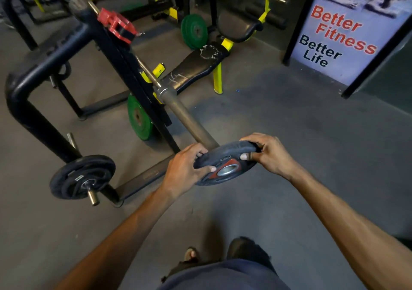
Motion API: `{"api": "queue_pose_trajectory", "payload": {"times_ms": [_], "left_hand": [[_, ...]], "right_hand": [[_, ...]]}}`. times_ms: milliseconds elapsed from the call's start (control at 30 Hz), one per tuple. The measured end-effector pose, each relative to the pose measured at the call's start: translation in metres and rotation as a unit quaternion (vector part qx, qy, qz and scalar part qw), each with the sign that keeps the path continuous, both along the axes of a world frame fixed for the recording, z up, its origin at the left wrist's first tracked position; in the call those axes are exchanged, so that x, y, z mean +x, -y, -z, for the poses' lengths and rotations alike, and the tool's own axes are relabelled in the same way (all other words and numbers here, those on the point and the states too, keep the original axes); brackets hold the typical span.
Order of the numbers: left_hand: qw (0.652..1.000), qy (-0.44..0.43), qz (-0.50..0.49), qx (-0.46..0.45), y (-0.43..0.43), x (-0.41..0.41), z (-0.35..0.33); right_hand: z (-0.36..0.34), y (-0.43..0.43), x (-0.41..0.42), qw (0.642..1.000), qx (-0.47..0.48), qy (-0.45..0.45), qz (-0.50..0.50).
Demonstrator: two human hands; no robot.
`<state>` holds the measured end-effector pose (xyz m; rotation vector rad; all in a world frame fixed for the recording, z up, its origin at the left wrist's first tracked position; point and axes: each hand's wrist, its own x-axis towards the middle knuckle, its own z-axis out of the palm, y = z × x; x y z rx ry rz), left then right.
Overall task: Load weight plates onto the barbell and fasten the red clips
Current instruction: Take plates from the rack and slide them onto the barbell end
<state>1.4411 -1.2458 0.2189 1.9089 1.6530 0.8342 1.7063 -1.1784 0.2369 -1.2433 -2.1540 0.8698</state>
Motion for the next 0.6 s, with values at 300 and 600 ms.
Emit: {"api": "queue_pose_trajectory", "payload": {"times_ms": [300, 600], "left_hand": [[0.998, 0.010, -0.056, -0.001, -0.002, 0.003, 0.002], [0.986, -0.036, -0.162, 0.011, 0.002, 0.008, 0.009]], "right_hand": [[0.000, -0.062, -0.005, 0.990, 0.003, 0.016, -0.142], [0.023, -0.099, -0.024, 0.972, 0.095, 0.009, -0.216]]}}
